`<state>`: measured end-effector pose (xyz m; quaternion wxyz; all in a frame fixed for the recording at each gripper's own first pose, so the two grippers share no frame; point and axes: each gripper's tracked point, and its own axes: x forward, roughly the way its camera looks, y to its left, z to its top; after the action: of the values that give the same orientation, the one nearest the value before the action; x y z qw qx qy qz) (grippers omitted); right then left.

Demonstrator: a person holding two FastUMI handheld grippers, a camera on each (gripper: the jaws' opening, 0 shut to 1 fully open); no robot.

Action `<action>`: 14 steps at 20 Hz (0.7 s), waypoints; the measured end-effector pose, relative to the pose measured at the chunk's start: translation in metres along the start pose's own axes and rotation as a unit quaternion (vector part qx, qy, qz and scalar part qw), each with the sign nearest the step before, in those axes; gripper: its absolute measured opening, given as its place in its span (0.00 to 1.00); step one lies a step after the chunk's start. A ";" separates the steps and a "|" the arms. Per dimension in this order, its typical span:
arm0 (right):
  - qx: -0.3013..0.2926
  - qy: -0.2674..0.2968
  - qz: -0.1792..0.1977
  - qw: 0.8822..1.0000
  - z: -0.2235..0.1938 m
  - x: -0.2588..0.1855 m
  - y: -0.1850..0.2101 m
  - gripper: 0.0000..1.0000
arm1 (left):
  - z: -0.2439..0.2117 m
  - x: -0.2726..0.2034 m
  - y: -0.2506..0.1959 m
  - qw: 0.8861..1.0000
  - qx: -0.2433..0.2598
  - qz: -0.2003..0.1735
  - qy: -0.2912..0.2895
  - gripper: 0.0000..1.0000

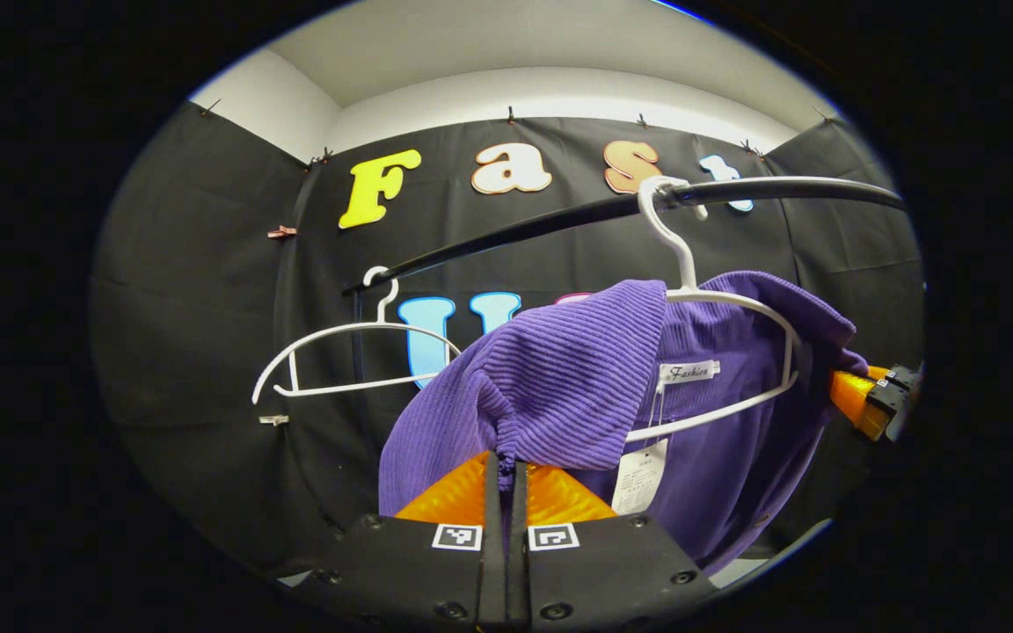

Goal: Grasp the clothes on the hanger with both hands and then place them into the laundry hamper below.

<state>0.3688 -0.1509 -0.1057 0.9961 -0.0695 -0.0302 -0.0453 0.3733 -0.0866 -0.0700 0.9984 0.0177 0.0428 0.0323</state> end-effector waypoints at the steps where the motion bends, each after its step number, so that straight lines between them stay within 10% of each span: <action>1: -0.013 -0.009 -0.010 1.000 0.006 0.003 -0.007 0.05 | 0.006 -0.003 0.004 1.000 0.001 0.002 -0.004 0.05; 8: -0.062 -0.068 -0.067 0.993 0.042 0.019 -0.043 0.05 | 0.058 -0.017 0.017 0.999 0.009 0.005 -0.031 0.05; 14: -0.060 -0.027 -0.094 0.993 -0.011 0.046 -0.058 0.01 | 0.059 -0.020 0.000 0.999 0.017 -0.020 -0.020 0.05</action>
<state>0.4101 -0.2132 -0.1053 0.9804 -0.1271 -0.0607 -0.1381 0.3582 -0.0894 -0.0091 0.9991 0.0345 0.0239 0.0113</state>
